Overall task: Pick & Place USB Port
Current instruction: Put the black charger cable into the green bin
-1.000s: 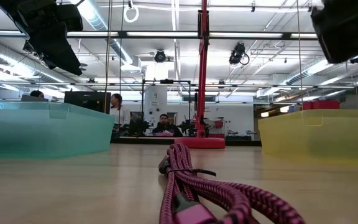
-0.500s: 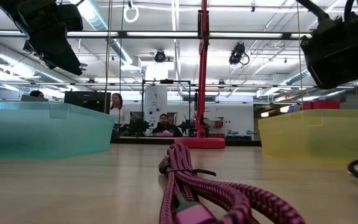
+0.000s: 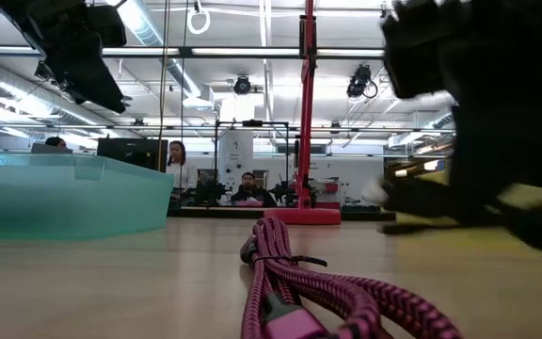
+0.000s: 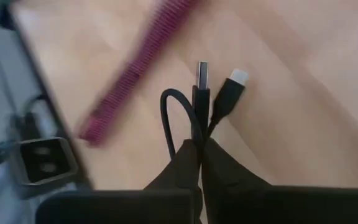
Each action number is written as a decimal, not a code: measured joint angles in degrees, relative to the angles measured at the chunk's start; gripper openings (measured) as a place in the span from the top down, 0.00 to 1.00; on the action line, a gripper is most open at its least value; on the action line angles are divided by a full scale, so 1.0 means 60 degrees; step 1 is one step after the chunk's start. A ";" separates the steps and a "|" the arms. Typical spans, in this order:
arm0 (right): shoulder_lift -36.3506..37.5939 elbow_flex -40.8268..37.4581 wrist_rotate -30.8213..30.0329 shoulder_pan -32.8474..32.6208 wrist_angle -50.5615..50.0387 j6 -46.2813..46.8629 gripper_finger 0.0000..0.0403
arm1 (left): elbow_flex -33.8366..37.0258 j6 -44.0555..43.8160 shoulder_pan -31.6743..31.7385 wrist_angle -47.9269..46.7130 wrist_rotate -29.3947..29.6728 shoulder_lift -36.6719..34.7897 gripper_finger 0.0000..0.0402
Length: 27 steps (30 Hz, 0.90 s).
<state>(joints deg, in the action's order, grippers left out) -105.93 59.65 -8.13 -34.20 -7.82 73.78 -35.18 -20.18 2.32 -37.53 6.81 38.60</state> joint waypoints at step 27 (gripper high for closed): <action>0.0984 0.2932 0.0271 0.4295 0.1260 -0.9878 1.00 | 0.0000 0.0761 -0.0002 0.4694 -0.1679 0.0002 0.57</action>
<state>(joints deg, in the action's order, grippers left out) -100.03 77.24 -6.50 -8.43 -0.26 14.51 -35.18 -15.62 2.31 -9.36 -3.27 38.61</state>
